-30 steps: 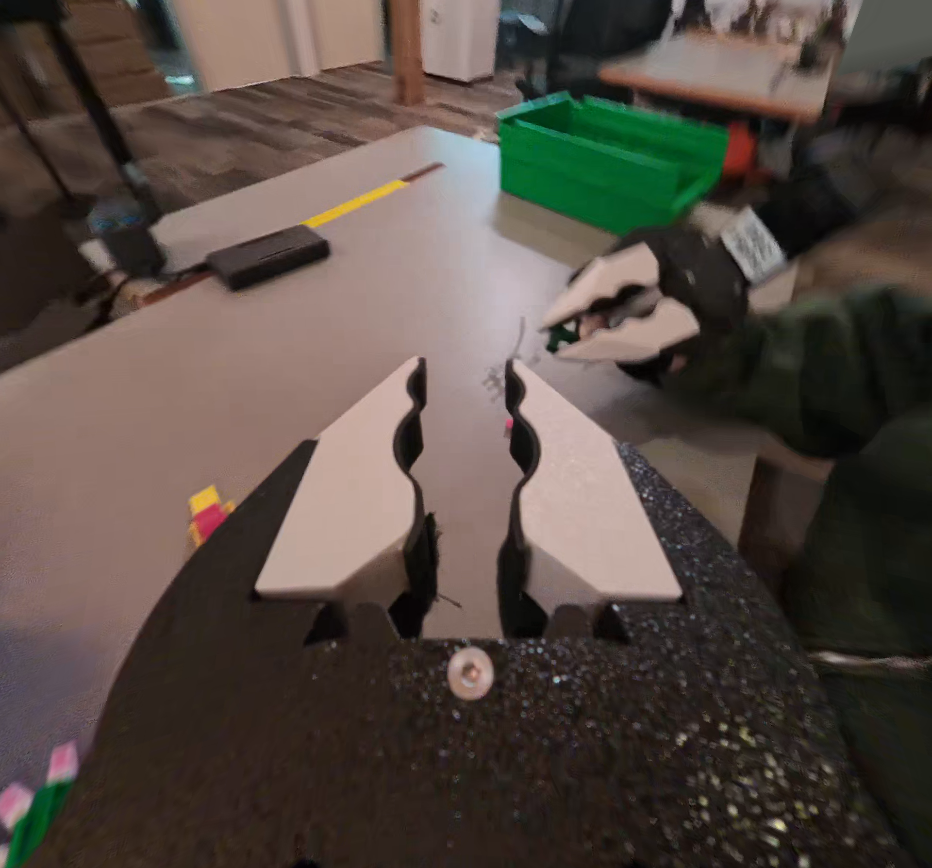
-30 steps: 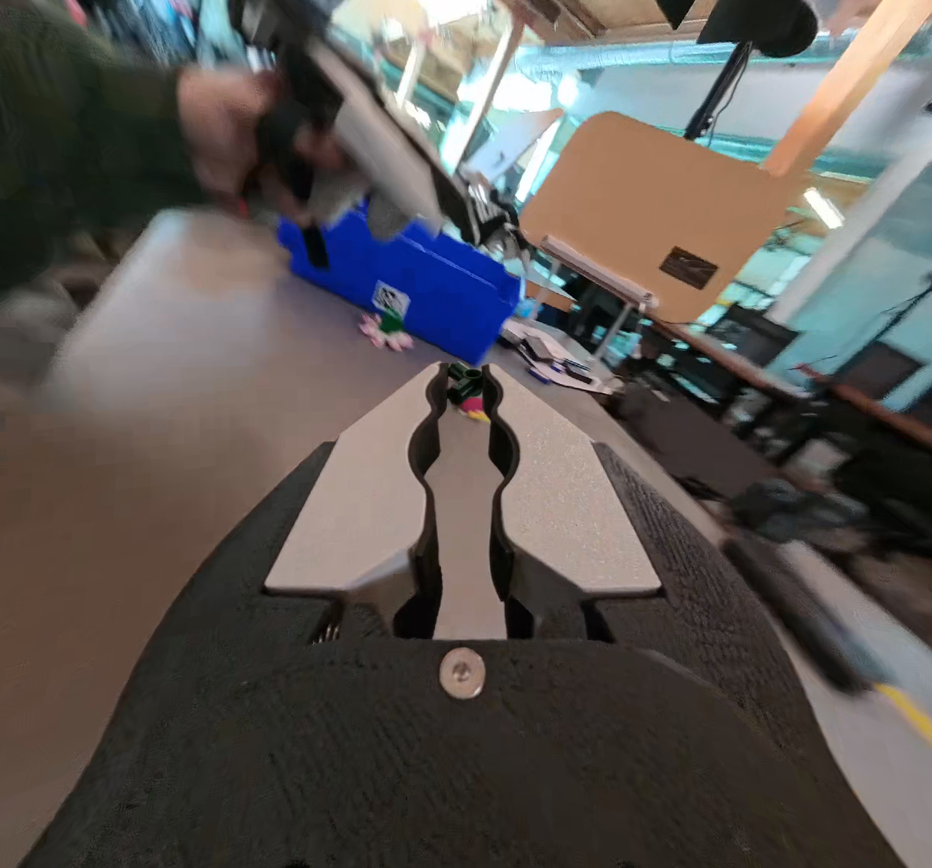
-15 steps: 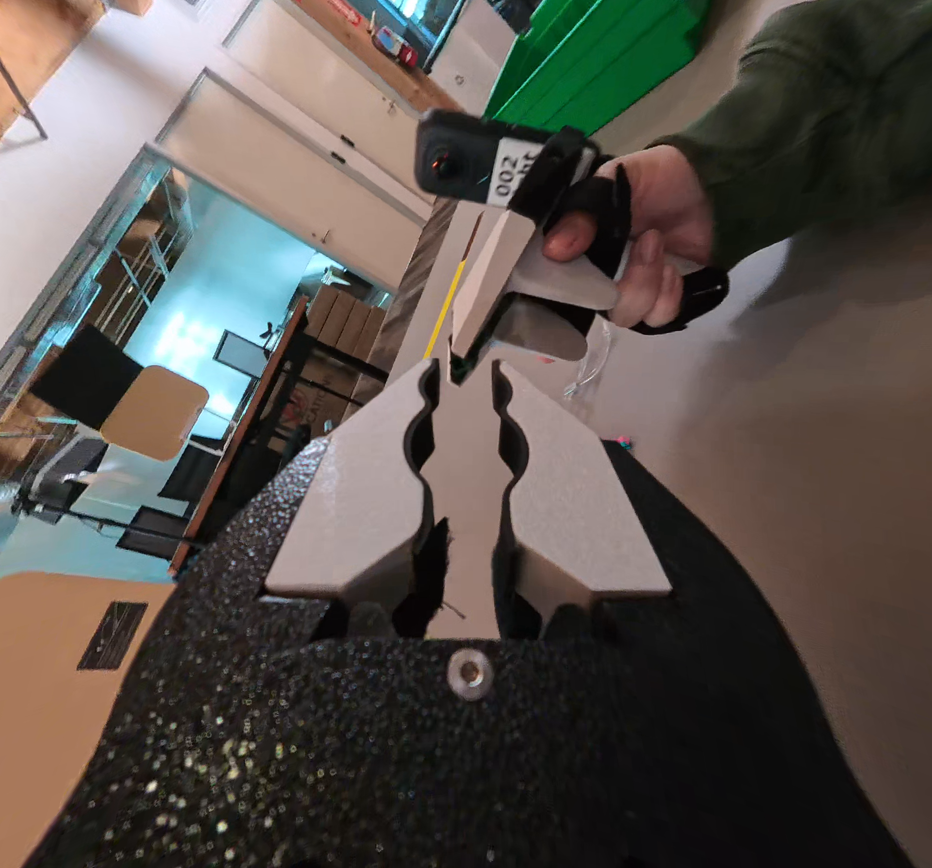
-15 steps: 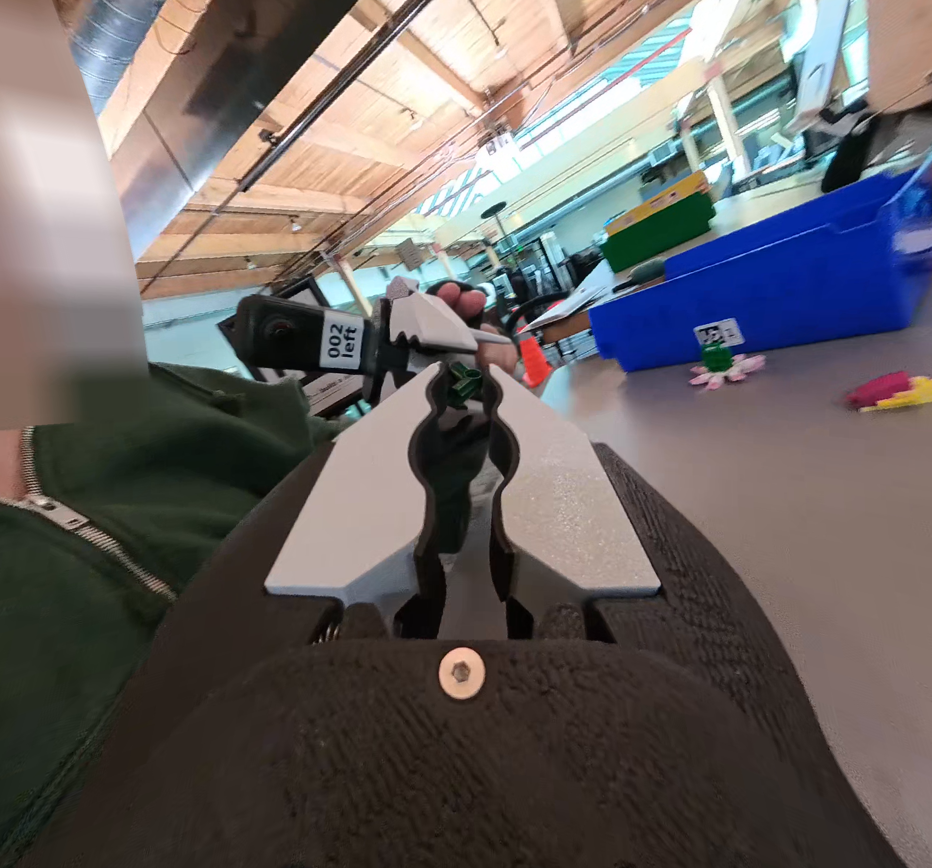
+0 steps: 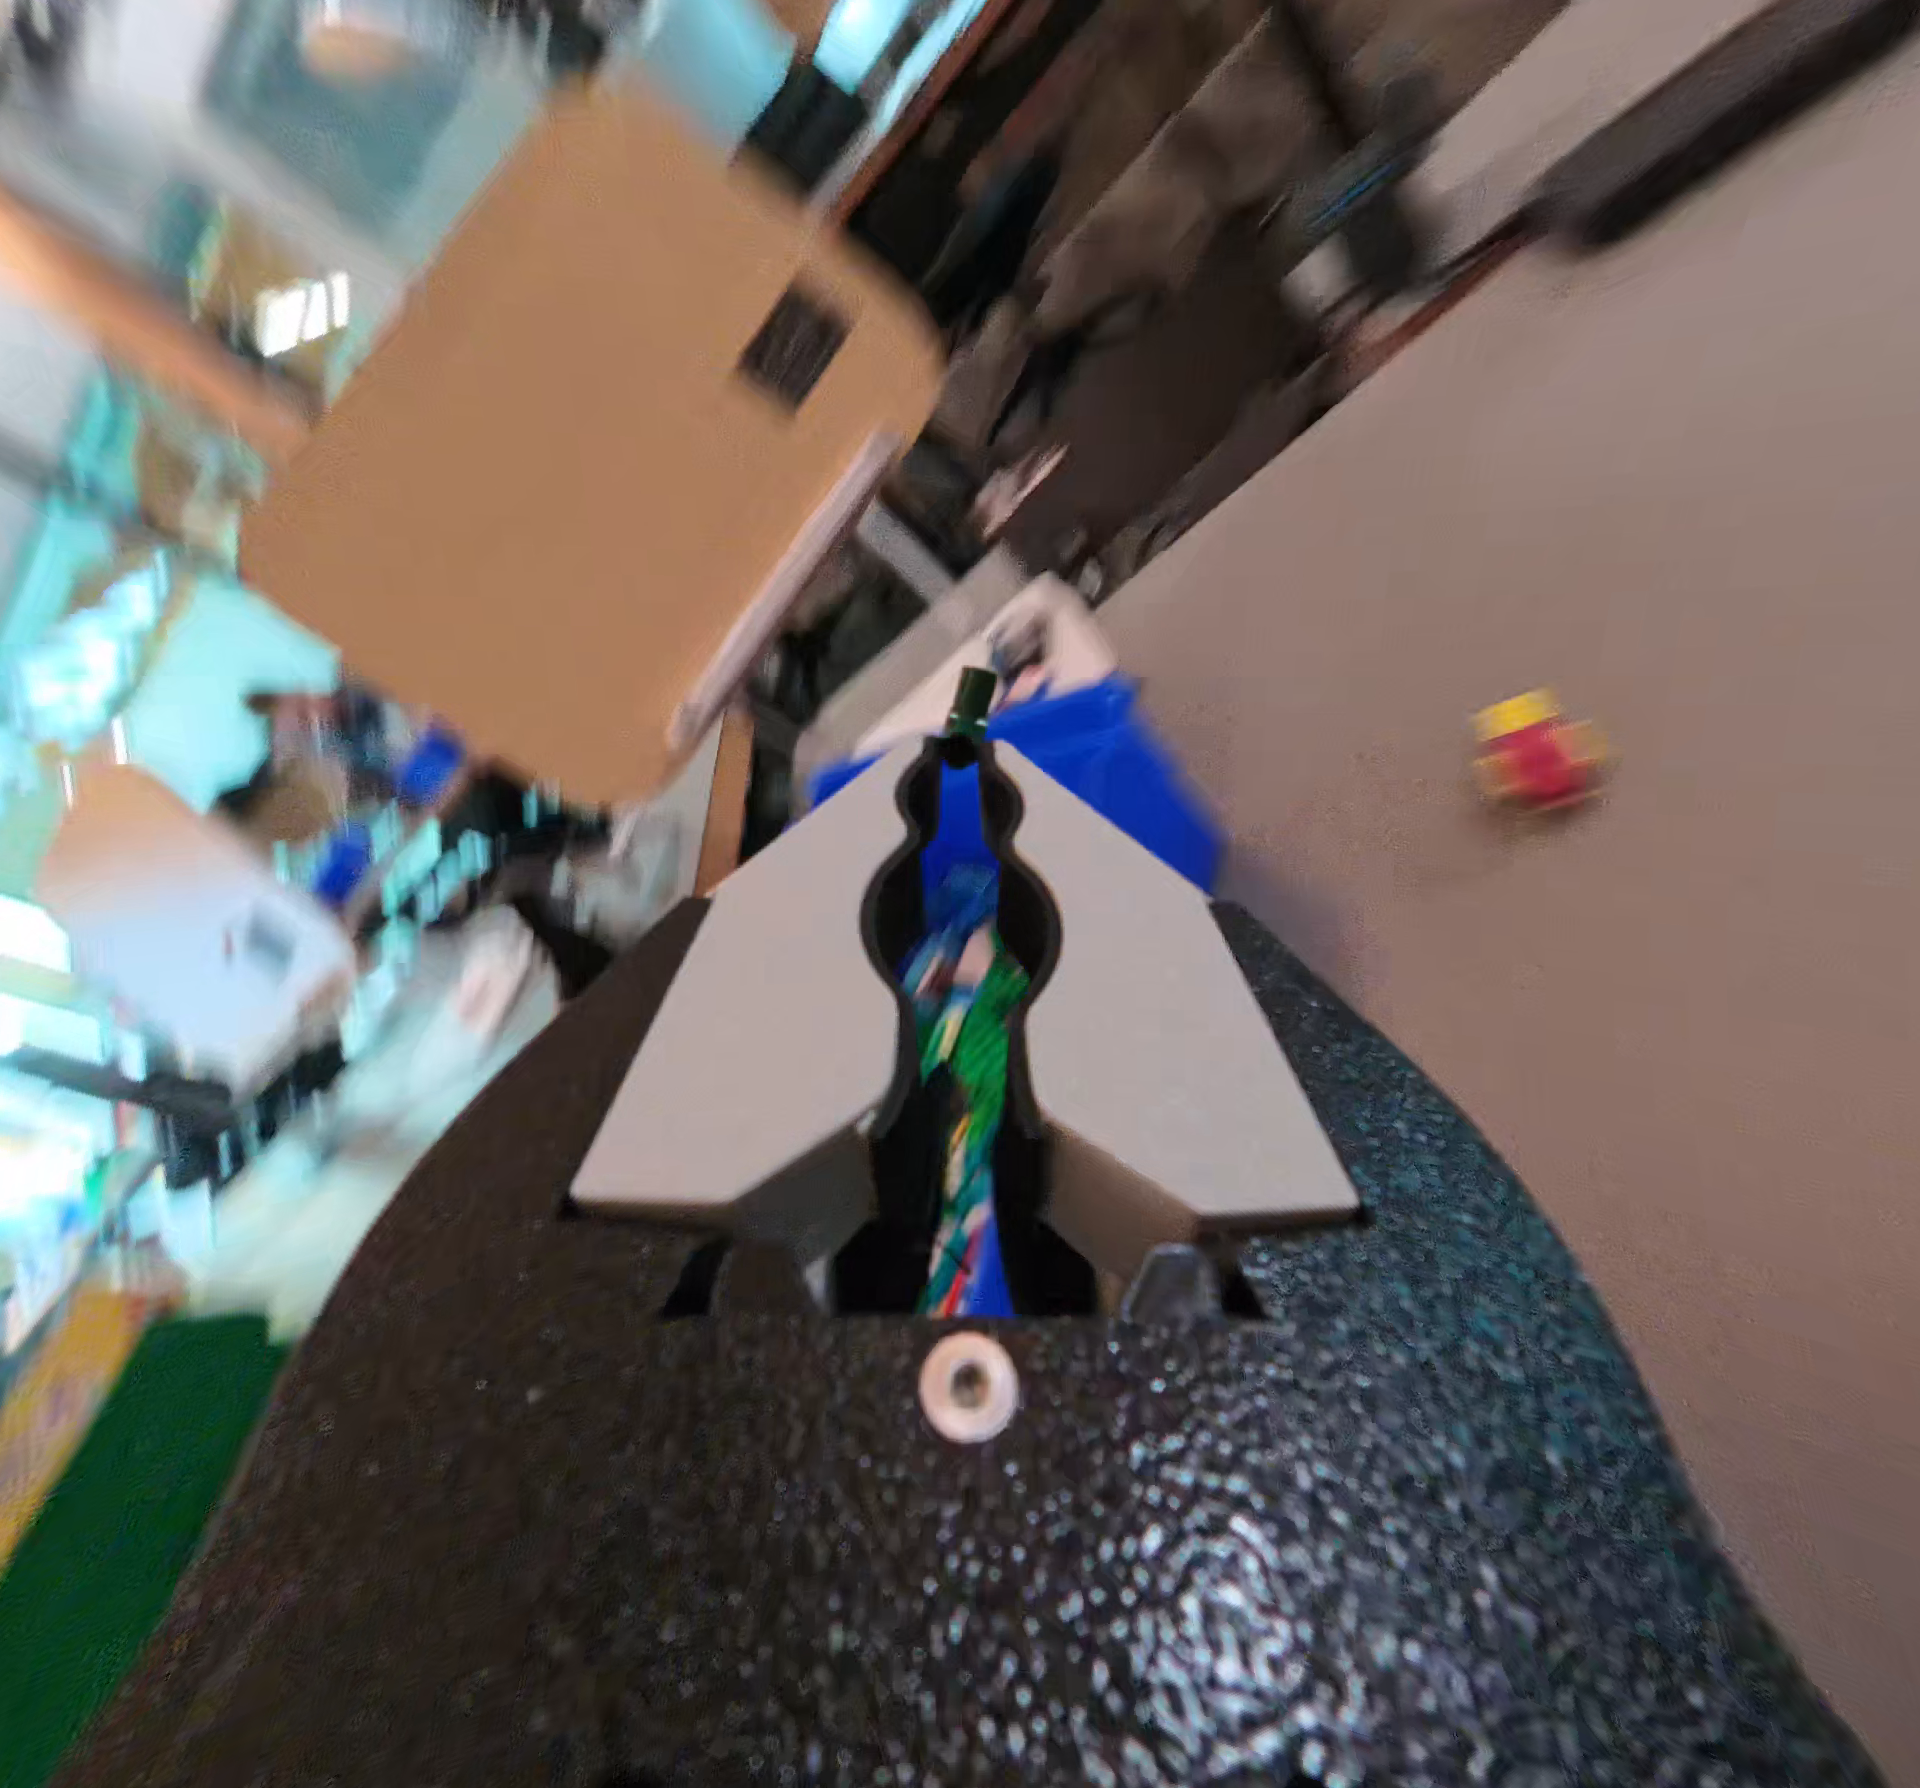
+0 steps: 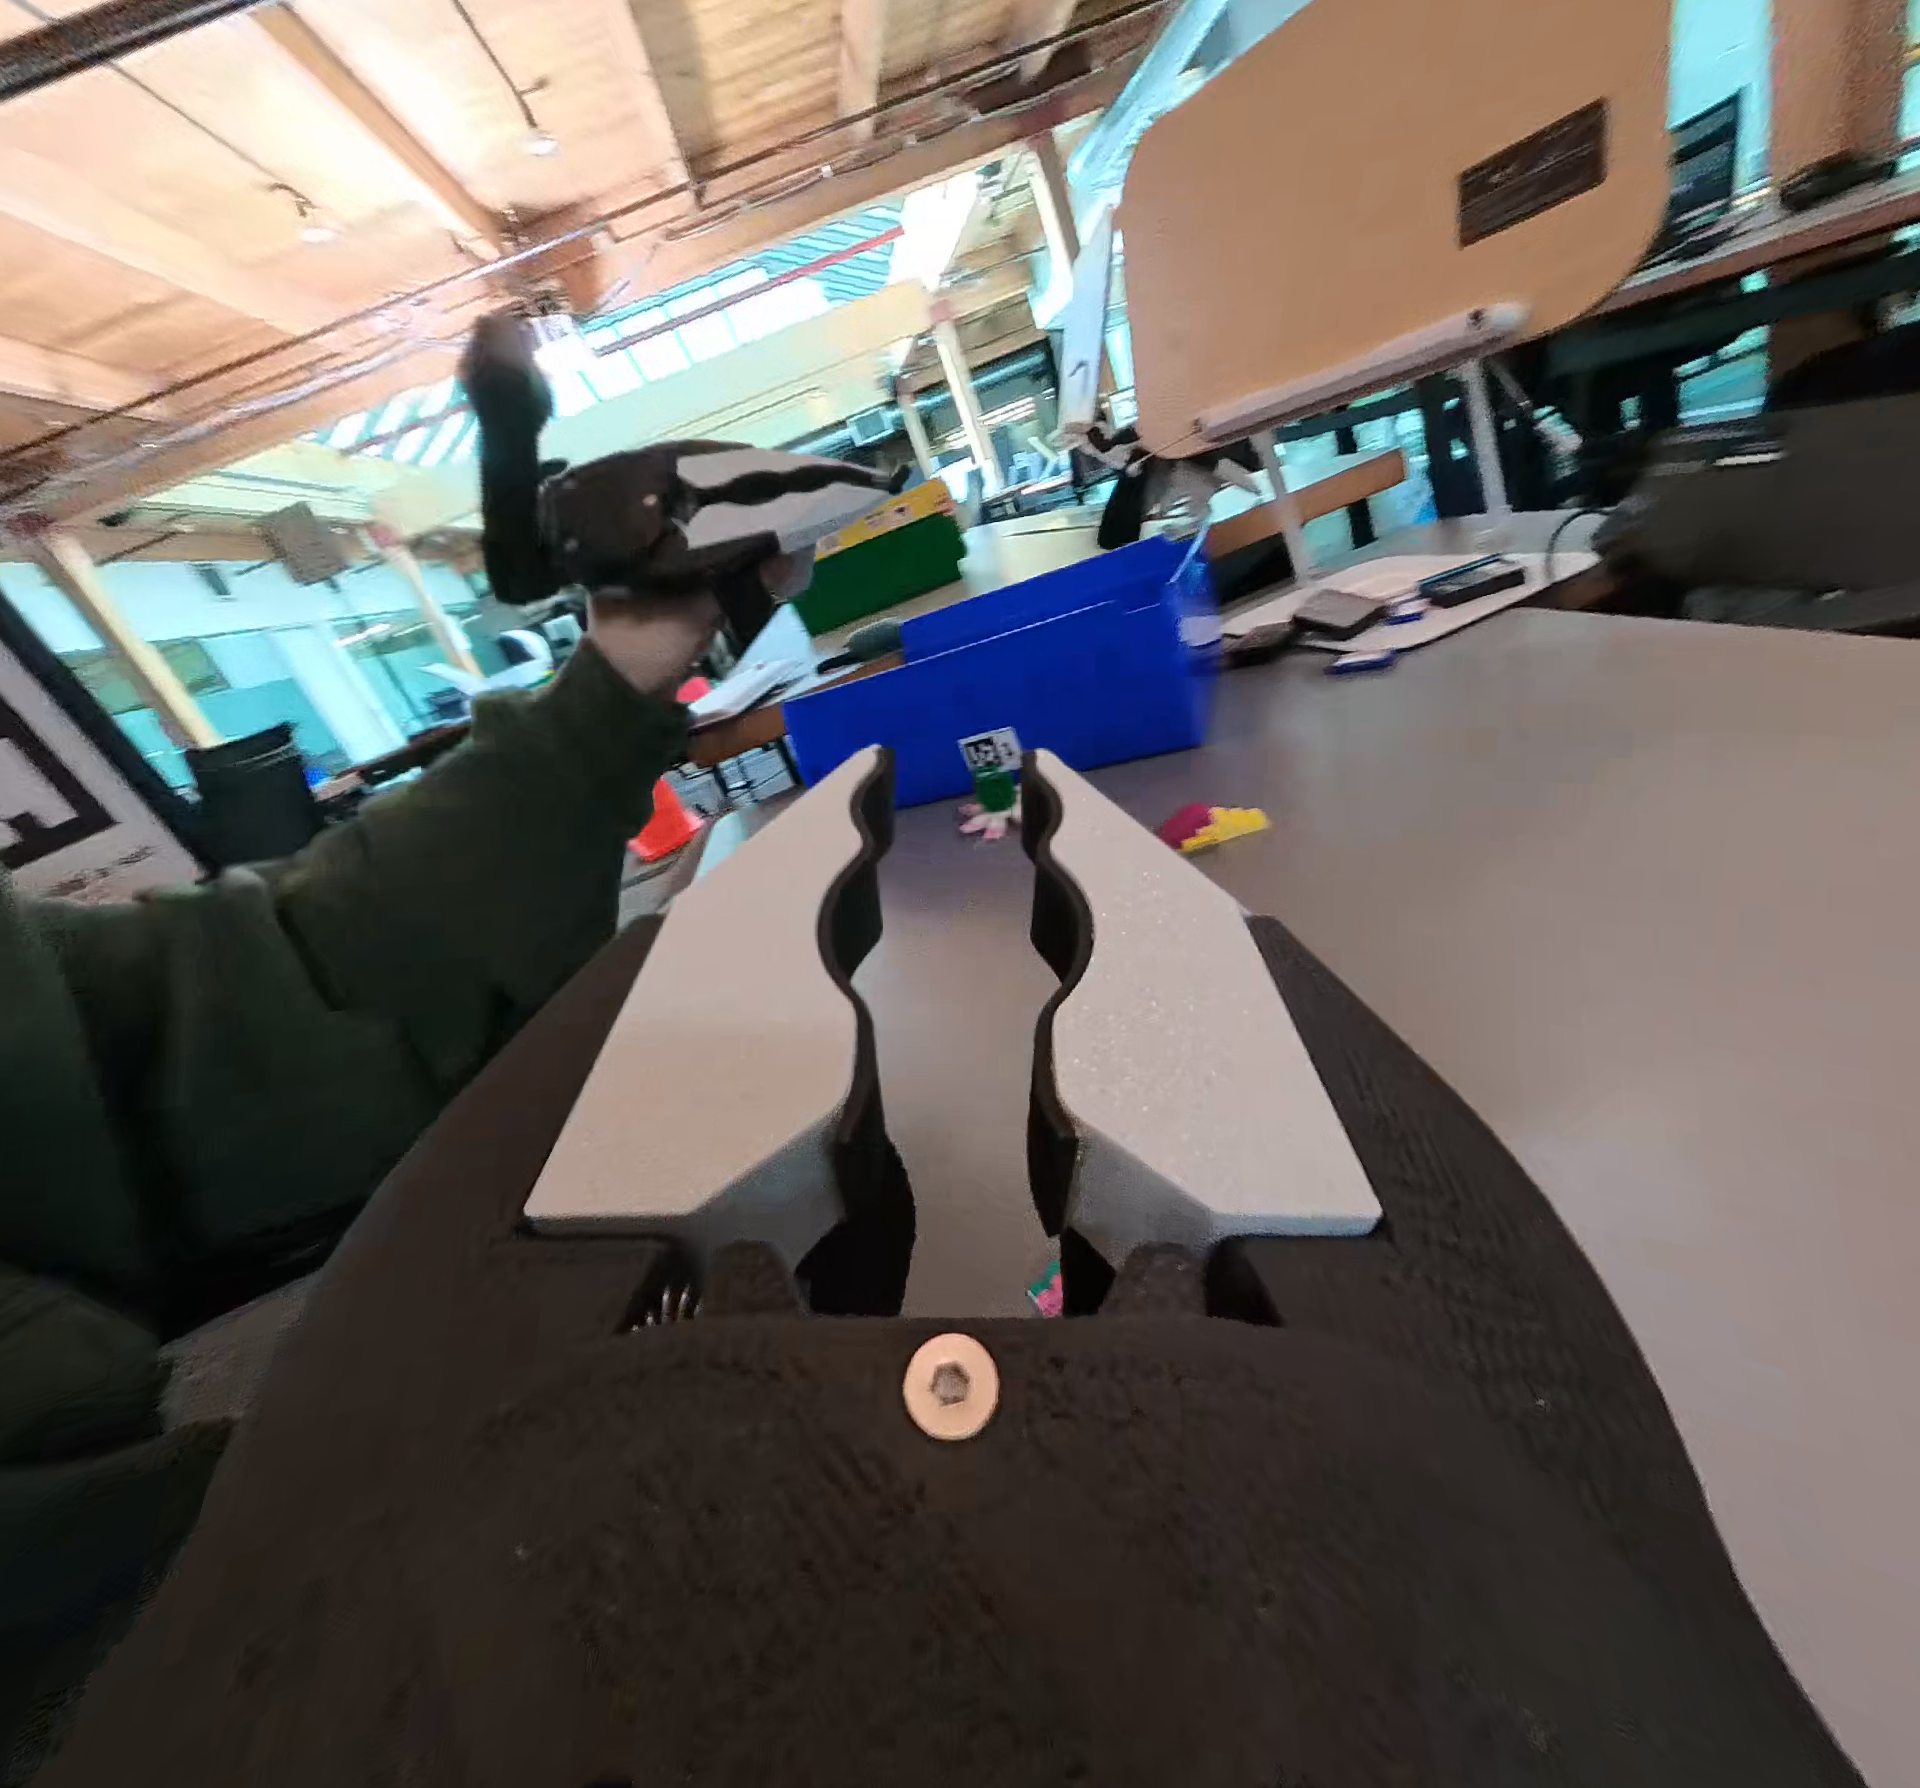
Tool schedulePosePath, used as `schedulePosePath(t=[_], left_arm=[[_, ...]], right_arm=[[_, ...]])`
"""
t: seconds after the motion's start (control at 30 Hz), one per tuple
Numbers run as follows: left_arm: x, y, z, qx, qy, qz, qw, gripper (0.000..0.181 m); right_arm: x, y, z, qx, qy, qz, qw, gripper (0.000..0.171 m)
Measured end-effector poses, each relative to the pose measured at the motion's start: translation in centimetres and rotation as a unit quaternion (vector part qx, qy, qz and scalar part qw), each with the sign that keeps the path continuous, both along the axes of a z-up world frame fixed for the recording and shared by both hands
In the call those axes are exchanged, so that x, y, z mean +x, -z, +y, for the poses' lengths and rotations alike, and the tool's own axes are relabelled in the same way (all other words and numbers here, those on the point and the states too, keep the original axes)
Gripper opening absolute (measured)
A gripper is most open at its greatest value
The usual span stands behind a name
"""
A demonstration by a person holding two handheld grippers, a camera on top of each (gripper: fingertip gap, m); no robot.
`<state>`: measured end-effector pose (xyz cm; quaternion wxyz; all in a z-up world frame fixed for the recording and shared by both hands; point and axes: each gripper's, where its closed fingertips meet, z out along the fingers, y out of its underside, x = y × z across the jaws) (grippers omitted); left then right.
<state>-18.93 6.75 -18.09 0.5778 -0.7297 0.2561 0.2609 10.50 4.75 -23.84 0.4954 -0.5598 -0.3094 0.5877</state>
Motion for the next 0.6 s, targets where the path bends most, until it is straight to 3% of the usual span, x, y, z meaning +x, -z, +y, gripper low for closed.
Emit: schedulePosePath(t=[0.13, 0.17, 0.27, 0.33, 0.43, 0.53, 0.6], left_arm=[[-14.3, 1.2, 1.9, -0.066, -0.172, -0.064, 0.981, 0.005], [-16.5, 2.2, 1.8, -0.098, -0.207, -0.074, 0.971, 0.013], [-19.5, 5.4, 1.1, -0.182, -0.277, -0.127, 0.935, 0.074], [-20.1, 6.7, 0.7, -0.207, -0.295, -0.154, 0.92, 0.076], [-19.6, 6.6, 0.8, -0.192, -0.286, -0.189, 0.92, 0.08], [-15.4, 5.3, 1.6, -0.165, -0.21, -0.231, 0.935, 0.084], [-8.9, 4.6, 2.2, -0.16, -0.076, -0.246, 0.953, 0.053]], right_arm=[[0.5, 0.5, 1.2, 0.029, 0.064, -0.035, 0.997, 0.019], [0.7, 0.6, 1.5, 0.04, 0.081, -0.046, 0.995, 0.019], [0.9, 0.4, 1.6, 0.064, 0.099, -0.054, 0.992, 0.018], [0.9, 0.3, 1.5, 0.068, 0.1, -0.055, 0.991, 0.017], [0.8, 0.5, 1.4, 0.069, 0.102, -0.061, 0.991, 0.016], [0.9, 0.3, 1.5, 0.071, 0.108, -0.059, 0.99, 0.016], [1.0, 0.3, 1.5, 0.071, 0.108, -0.057, 0.99, 0.016]])
